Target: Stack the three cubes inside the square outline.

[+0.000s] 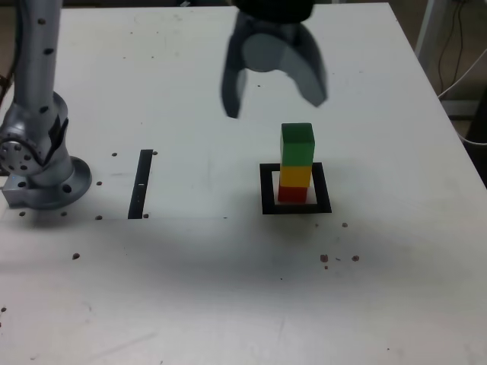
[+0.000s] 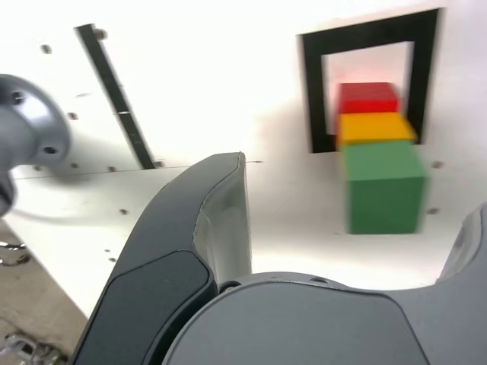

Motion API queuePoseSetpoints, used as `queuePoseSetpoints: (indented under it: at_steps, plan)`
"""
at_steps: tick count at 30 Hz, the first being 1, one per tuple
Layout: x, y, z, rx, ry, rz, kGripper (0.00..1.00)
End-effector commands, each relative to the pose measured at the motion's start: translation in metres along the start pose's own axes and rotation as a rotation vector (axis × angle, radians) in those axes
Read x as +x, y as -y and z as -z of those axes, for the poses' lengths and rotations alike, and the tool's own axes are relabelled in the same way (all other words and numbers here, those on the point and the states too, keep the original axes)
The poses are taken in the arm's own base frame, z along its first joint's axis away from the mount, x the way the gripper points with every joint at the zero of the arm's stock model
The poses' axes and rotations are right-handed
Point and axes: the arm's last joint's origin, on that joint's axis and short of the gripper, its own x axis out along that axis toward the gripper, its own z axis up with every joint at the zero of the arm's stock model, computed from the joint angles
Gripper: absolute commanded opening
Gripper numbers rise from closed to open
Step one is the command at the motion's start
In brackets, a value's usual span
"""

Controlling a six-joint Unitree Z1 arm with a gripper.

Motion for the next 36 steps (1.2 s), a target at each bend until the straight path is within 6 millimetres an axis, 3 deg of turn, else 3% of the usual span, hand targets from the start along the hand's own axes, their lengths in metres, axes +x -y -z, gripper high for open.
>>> queuePoseSetpoints:
  at_steps: [1,11,17,26,36]
  plan:
    - [-0.002,0.000,0.013,-0.004,-0.007,-0.003,0.99]
    - [0.017,-0.006,0.081,-0.060,-0.050,-0.015,0.99]
    - [0.038,-0.006,0.110,-0.080,-0.068,-0.014,0.99]
    - [0.078,-0.005,0.133,-0.096,-0.078,0.001,0.99]
    - [0.123,-0.001,0.145,-0.102,-0.068,0.036,0.99]
